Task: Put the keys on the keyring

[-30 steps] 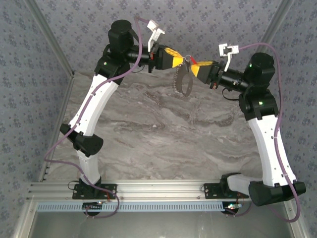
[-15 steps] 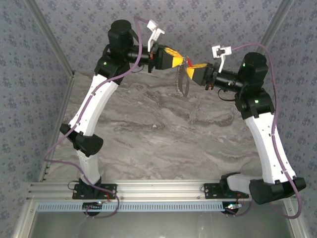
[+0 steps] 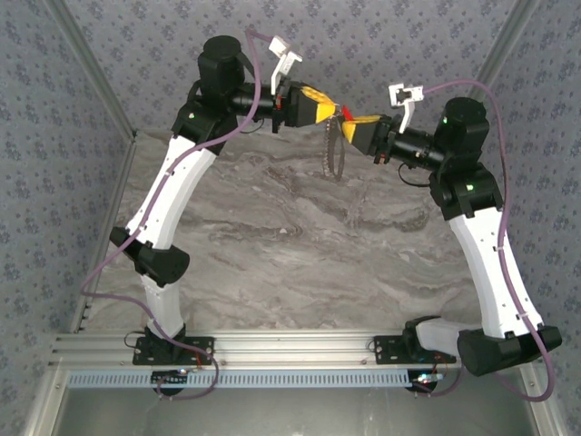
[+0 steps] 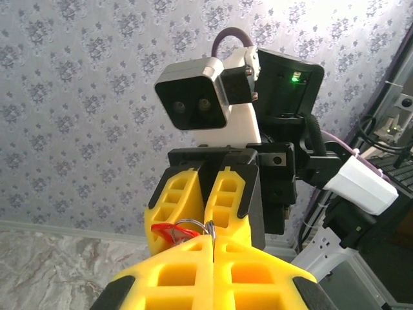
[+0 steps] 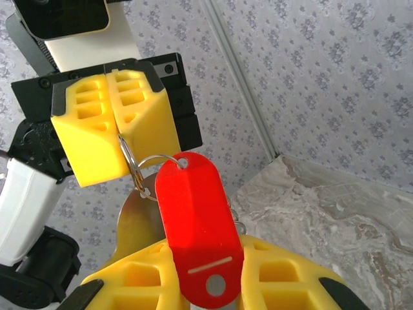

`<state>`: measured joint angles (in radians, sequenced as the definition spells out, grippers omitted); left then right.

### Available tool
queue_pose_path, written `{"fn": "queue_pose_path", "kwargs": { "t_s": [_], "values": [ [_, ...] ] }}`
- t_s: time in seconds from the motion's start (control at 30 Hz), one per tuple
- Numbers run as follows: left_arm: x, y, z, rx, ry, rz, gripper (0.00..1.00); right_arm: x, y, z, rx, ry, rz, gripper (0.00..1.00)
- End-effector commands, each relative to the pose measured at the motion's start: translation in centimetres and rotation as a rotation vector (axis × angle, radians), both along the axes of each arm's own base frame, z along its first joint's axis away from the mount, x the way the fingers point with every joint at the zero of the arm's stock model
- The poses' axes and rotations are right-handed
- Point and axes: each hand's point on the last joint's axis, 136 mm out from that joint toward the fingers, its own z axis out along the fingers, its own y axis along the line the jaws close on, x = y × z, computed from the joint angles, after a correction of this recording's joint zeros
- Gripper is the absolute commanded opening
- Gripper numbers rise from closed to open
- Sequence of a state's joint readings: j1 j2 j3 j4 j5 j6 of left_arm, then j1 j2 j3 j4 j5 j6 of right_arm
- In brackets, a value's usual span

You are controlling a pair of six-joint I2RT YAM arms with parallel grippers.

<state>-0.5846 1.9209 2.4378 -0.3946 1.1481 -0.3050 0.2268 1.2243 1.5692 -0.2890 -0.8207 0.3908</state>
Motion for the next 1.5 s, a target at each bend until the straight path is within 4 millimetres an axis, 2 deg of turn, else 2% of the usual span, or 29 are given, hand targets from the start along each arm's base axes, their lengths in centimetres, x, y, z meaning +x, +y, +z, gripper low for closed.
{"fn": "queue_pose_path", "kwargs": {
  "t_s": [0.0,0.4,0.63,1.0,1.3,1.47],
  "values": [
    [-0.8,0.3,0.6,-0.003,-0.044,-0.001,0.00,0.4,-1.5,1.2,0.002,-0.051,-0.100,0.00],
    [0.3,-0.3,-1.3,0.043,-0.014,0.021,0.00,0.8,-1.4,1.9,0.021,-0.056,-0.100,0.00],
    [1.1,-0.7,-3.2,0.084,0.018,0.036,0.00,1.0,-1.0,2.2,0.026,-0.056,-0.087,0.00],
    [2.9,-0.8,-5.0,0.135,0.024,0.128,0.00,2.0,-1.1,0.5,0.003,-0.018,-0.132,0.00],
    [3.1,-0.7,-5.1,0.139,0.026,0.135,0.21,2.9,-0.7,-1.9,-0.040,0.025,-0.159,0.00],
    [3.2,-0.5,-5.1,0.143,0.030,0.144,0.28,3.4,-0.6,-3.6,-0.064,0.054,-0.170,0.00]
  ]
}}
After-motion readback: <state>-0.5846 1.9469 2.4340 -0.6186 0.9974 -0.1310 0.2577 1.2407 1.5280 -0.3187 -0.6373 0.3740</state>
